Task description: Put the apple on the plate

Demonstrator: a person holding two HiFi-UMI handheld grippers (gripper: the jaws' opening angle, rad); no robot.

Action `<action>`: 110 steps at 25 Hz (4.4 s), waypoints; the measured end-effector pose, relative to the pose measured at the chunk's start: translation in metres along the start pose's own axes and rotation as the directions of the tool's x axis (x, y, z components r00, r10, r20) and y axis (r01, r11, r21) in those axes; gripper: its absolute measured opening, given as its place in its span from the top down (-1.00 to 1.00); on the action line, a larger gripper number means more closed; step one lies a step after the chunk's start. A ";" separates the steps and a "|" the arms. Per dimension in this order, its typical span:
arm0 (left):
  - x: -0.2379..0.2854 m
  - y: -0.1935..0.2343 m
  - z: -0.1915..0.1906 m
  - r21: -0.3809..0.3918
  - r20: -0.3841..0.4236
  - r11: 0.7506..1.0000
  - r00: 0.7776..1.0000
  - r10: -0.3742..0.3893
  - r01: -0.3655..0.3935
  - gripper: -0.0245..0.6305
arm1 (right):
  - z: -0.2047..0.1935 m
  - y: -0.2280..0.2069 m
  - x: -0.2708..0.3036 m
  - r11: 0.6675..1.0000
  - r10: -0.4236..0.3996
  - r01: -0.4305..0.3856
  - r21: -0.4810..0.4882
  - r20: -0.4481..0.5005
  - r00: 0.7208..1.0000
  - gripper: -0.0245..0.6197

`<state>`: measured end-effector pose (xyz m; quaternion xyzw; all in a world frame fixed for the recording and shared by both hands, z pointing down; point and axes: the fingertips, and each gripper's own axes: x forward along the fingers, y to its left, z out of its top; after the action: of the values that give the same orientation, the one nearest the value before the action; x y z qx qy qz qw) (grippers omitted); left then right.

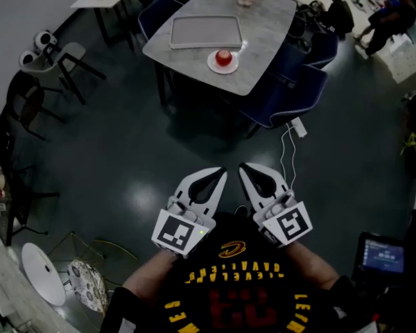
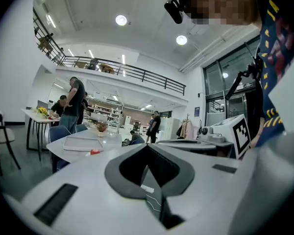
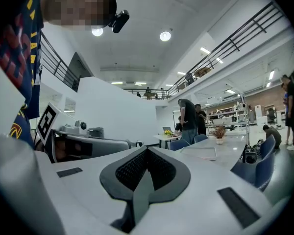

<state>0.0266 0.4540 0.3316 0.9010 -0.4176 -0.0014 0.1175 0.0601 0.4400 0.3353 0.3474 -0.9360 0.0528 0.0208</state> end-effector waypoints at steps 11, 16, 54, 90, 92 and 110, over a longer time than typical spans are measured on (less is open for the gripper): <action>0.010 0.044 -0.019 -0.100 -0.034 0.995 0.999 -0.018 0.015 0.93 | -0.017 -0.020 0.030 0.993 -0.085 0.089 0.075 -0.048 0.995 0.90; 0.040 0.066 -0.018 -0.086 -0.056 0.996 0.998 0.016 -0.021 0.93 | -0.023 -0.052 0.055 0.993 -0.048 0.053 0.109 -0.047 0.998 0.90; 0.232 0.222 0.015 -0.291 -0.057 0.868 0.913 0.403 -0.401 0.93 | -0.026 -0.329 0.146 0.898 -0.019 0.025 0.440 -0.017 1.000 0.90; 0.393 0.466 -0.207 -0.297 -0.695 0.897 0.718 0.032 -0.327 0.66 | -0.281 -0.463 0.329 0.785 -0.117 0.471 0.402 -0.651 0.750 0.71; 0.397 0.467 -0.212 -0.311 -0.702 0.891 0.712 0.020 -0.331 0.66 | -0.288 -0.464 0.330 0.780 -0.111 0.479 0.403 -0.665 0.739 0.71; 0.397 0.462 -0.219 -0.469 -0.686 0.802 0.724 -0.068 -0.369 0.78 | -0.290 -0.458 0.331 0.618 -0.014 0.511 0.597 -0.641 0.767 0.80</action>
<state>-0.0406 -0.0866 0.6809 0.7201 -0.4009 0.2081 0.5266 0.1086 -0.0865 0.6870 0.4316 -0.7106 0.5295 0.1684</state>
